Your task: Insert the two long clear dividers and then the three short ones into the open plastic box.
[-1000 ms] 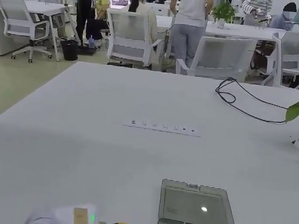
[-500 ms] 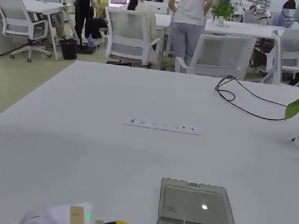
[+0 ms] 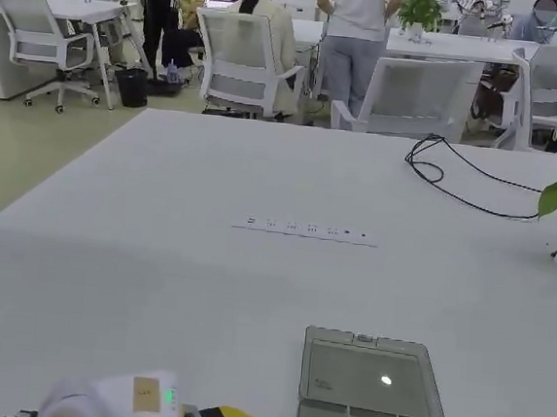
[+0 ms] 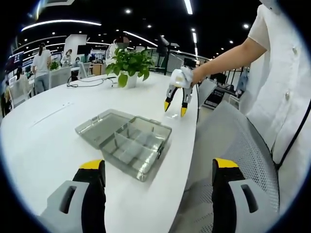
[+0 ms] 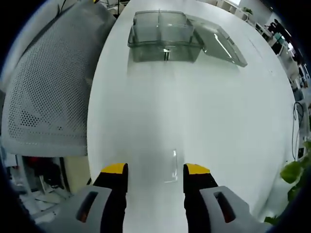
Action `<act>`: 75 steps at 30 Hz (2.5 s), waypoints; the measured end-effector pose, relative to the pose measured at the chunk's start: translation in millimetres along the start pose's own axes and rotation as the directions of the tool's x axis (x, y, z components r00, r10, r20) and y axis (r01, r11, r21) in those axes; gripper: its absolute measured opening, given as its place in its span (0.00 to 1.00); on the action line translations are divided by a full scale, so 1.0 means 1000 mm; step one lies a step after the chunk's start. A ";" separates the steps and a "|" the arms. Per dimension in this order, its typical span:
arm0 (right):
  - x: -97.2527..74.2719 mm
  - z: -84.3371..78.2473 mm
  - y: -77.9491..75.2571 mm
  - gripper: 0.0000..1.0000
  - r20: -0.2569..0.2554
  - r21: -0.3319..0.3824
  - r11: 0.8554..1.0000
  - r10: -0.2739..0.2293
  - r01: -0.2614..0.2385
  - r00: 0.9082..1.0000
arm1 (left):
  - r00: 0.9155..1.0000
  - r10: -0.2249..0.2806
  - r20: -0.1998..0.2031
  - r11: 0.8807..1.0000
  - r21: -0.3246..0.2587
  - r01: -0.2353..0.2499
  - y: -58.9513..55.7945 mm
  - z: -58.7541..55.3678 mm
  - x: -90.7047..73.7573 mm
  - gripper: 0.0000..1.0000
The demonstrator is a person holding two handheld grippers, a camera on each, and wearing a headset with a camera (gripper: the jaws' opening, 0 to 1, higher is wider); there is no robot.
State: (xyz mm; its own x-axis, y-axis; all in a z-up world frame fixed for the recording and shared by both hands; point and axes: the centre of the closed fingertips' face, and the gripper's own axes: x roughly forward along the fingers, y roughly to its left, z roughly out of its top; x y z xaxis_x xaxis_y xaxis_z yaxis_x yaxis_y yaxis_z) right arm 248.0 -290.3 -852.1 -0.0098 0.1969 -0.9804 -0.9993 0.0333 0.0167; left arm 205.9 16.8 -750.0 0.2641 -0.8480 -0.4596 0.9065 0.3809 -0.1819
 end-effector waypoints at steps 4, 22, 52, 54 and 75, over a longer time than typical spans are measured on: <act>0.005 -0.003 0.001 0.44 -0.016 -0.021 1.000 0.002 -0.003 1.000 | 1.000 0.001 0.002 1.000 -0.005 -0.001 0.000 -0.001 0.000 0.93; 0.006 -0.004 0.000 0.33 -0.026 -0.049 0.999 -0.019 0.018 0.999 | 1.000 0.007 0.007 1.000 -0.010 -0.007 0.003 -0.002 -0.002 0.92; -0.055 0.078 0.007 0.33 0.141 -0.012 0.981 -0.190 0.193 0.972 | 0.994 0.047 0.094 0.995 -0.091 -0.039 0.011 0.033 -0.003 0.87; -0.061 0.088 0.008 0.33 0.155 -0.008 0.979 -0.199 0.203 0.968 | 0.993 0.045 0.111 0.993 -0.114 -0.032 0.010 0.040 -0.002 0.85; -0.109 0.205 0.028 0.33 0.300 -0.033 0.957 -0.265 0.288 0.916 | 0.959 -0.016 0.284 0.855 -0.492 0.161 -0.015 0.097 0.040 0.53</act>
State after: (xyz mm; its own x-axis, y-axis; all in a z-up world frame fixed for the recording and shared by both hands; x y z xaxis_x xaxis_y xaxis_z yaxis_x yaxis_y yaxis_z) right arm 229.0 -110.4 -704.5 0.2667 0.4656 -0.8438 -0.9605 0.0559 -0.2728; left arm 234.5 -58.7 -681.4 0.3318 -0.9239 -0.1906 0.6558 0.3712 -0.6574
